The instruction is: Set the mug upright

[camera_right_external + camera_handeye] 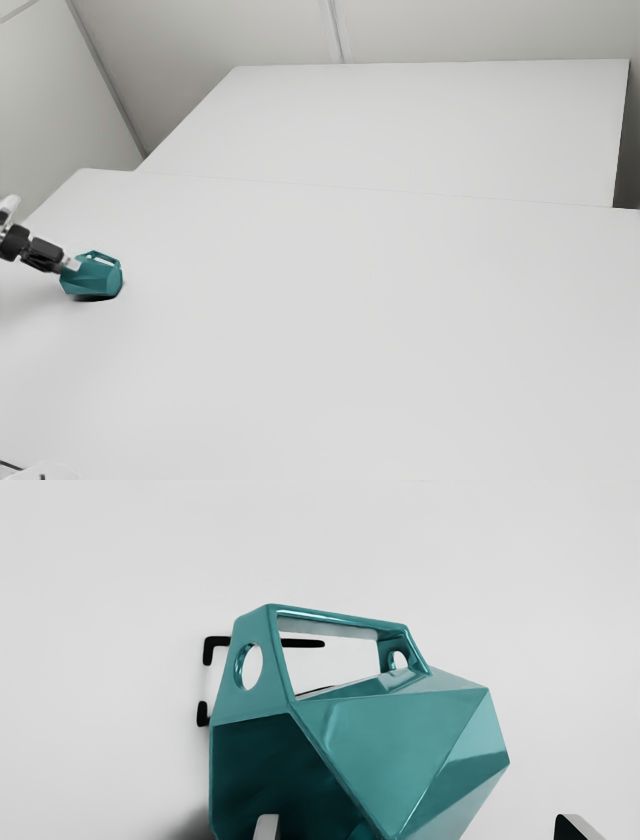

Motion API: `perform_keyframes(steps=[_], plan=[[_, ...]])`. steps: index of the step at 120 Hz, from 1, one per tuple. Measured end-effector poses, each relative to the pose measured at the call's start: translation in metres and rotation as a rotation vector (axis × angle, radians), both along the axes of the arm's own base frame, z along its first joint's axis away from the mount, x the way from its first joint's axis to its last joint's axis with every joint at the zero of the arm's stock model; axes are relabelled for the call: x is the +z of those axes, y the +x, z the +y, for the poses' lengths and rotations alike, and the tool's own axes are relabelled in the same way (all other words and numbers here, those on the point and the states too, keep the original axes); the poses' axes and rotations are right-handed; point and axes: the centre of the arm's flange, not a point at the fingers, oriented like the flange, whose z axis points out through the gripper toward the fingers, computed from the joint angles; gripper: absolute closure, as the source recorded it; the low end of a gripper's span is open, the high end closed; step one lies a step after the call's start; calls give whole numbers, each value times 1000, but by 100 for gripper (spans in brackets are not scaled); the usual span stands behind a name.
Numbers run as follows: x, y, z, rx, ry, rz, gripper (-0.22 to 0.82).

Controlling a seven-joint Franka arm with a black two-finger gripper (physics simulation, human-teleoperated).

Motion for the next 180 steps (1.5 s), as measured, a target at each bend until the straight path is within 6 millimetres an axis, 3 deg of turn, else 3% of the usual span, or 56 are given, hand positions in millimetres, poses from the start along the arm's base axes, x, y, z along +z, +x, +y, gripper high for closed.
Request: perform_keyframes(steps=[25,49,68,105,145,160,180], plan=[[-2,-1,-1,3,-42,-29,25],[-1,-1,-3,7,-73,-51,56],[1,0,-5,11,-98,-72,67],[6,12,-18,-4,-130,-104,77],[12,20,-26,-13,-141,-126,79],[37,24,-35,-31,-115,-139,79],[88,44,-72,-104,-61,-157,79]])
